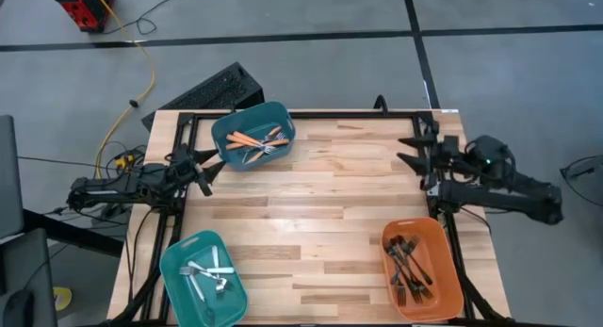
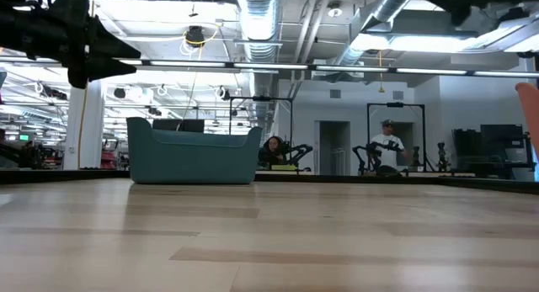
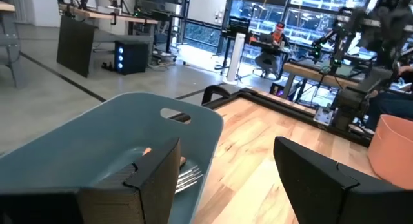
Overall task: Sort silverware by color (type)
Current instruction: Return to Home Position
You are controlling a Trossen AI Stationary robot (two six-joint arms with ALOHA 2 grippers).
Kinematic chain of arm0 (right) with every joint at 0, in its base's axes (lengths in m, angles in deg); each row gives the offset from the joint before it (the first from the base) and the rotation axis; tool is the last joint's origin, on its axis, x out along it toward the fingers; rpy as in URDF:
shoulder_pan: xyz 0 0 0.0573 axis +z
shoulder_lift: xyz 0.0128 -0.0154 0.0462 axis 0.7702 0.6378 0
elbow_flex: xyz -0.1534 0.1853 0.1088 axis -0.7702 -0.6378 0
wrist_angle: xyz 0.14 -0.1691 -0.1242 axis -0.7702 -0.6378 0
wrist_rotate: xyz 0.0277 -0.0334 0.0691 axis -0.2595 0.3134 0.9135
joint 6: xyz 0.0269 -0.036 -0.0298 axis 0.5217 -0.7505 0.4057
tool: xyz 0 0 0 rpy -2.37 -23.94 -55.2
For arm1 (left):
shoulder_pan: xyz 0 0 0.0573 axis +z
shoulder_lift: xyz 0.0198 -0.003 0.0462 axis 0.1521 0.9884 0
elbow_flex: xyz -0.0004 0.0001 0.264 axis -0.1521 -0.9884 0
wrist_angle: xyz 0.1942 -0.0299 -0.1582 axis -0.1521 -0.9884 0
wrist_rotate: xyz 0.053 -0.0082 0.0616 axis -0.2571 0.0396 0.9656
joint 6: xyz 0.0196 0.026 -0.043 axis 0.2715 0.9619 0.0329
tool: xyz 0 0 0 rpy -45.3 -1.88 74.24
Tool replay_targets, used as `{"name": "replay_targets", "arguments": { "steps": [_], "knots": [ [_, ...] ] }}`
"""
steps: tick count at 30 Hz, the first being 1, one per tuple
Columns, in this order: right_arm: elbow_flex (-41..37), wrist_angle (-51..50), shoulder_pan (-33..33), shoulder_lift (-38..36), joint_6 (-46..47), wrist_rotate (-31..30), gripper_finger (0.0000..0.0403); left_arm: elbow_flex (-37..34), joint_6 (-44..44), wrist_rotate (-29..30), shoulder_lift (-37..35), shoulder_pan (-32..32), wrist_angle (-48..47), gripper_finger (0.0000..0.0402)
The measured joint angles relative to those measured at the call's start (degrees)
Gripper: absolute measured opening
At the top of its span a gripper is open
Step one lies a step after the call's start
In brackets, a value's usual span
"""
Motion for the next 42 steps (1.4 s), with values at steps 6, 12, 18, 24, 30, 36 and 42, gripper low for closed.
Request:
{"name": "replay_targets", "arguments": {
  "steps": [6, 12, 18, 24, 30, 36, 42],
  "knots": [
    [-9.8, -0.8, -0.8, -14.0, 3.7, 0.8, 0.0223, -0.5, -0.6, -0.6, 0.0, 0.0, 1.2, 0.0235],
    [-16.0, 2.2, -0.1, -13.7, 6.6, 1.5, 0.0223, -5.2, 0.3, -4.3, -0.8, 0.0, 7.8, 0.0235],
    [-21.5, 7.8, 0.6, -13.8, 7.3, 1.3, 0.0223, -8.1, -1.1, -5.8, -1.7, 0.0, 8.5, 0.0235],
    [-28.7, 13.5, 2.0, -15.8, 7.9, 1.5, 0.0223, -8.1, -0.5, -5.9, -1.8, -0.1, 8.3, 0.0235],
    [-29.9, 12.5, 4.0, -15.8, 9.4, 1.0, 0.0223, -8.1, -0.7, -8.1, -1.9, -0.2, 8.2, 0.0235],
    [-29.9, 9.3, 6.6, -15.8, 9.1, -3.3, 0.0223, -8.1, -0.1, -8.3, -1.8, -0.2, 8.1, 0.0235],
    [-29.9, 9.1, 7.9, -15.8, 9.1, -4.4, 0.0223, -8.1, 0.3, -8.6, -1.8, -0.2, 8.0, 0.0235]
  ]
}}
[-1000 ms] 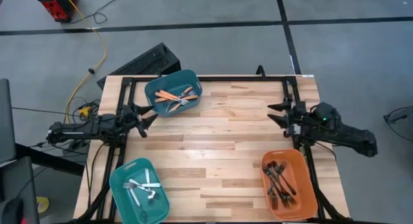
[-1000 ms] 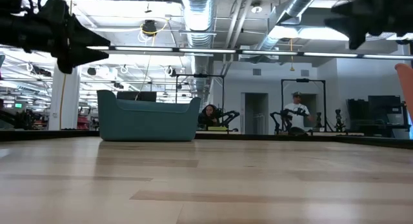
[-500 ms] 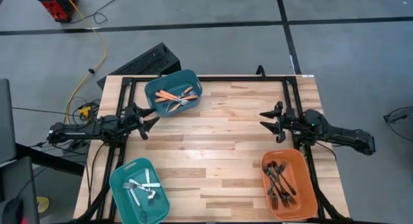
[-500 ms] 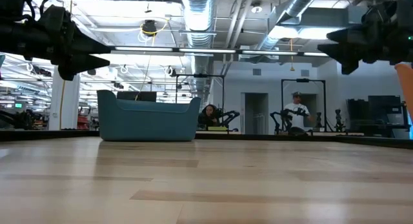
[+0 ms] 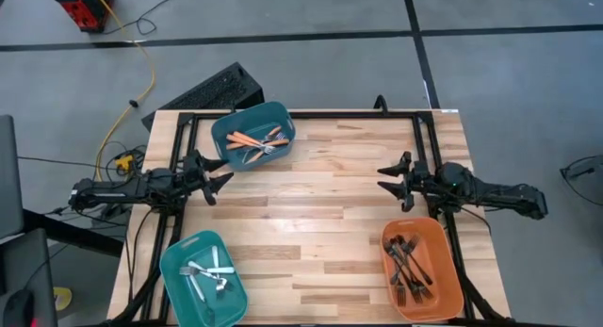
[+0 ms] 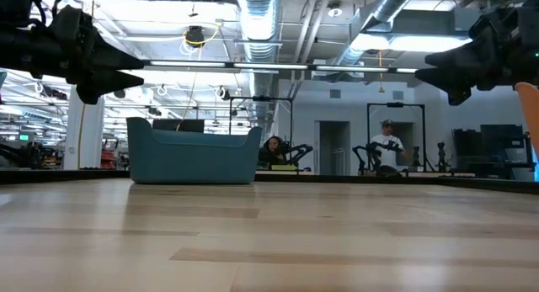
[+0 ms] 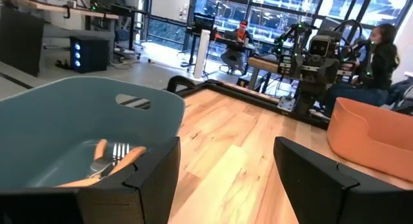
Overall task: Sort silverware by color (type)
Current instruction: Return to Home Position
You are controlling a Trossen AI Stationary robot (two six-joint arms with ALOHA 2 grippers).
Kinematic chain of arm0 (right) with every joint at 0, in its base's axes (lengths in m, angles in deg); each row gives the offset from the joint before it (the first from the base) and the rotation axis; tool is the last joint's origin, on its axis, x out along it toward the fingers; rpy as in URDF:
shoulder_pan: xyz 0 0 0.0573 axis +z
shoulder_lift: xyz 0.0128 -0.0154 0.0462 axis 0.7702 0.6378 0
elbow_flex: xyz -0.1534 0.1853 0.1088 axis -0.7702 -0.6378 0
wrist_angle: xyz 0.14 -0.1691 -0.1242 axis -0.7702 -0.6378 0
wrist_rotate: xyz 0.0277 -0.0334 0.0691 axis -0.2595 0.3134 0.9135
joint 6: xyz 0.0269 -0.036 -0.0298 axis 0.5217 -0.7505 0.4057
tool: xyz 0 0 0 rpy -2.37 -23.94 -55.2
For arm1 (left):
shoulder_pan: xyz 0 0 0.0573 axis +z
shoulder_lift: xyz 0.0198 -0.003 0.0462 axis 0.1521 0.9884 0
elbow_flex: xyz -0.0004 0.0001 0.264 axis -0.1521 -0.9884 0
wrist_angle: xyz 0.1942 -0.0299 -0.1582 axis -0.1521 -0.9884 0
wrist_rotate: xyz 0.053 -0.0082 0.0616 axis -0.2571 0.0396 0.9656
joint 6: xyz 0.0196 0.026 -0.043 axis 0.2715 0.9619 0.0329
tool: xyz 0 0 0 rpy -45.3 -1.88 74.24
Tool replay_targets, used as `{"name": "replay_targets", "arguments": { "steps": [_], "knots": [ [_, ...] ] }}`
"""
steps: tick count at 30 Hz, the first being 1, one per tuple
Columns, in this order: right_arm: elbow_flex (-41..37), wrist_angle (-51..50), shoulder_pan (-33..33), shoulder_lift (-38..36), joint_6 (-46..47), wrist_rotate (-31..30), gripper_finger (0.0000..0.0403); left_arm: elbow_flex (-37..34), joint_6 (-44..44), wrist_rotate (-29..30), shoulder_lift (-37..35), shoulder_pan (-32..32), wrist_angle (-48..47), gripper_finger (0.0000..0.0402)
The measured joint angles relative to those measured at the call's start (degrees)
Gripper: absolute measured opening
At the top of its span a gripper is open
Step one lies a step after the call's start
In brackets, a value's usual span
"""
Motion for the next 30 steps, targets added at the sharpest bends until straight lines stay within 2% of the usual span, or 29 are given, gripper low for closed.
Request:
{"name": "replay_targets", "arguments": {
  "steps": [7, 13, 30],
  "knots": [
    [0.0, -0.3, 0.4, 0.0, 0.6, 0.0, 0.0223, 0.0, 1.7, 5.0, 0.0, 0.0, 0.0, 0.0235],
    [-0.1, -0.4, 0.4, 0.0, 0.7, 0.0, 0.0223, 0.0, -1.2, 4.9, 0.0, 0.0, 0.0, 0.0235],
    [-0.1, -0.7, 0.4, 0.0, 0.9, 0.0, 0.0223, 0.0, -1.4, 4.8, 0.0, 0.0, -0.1, 0.0235]
  ]
}}
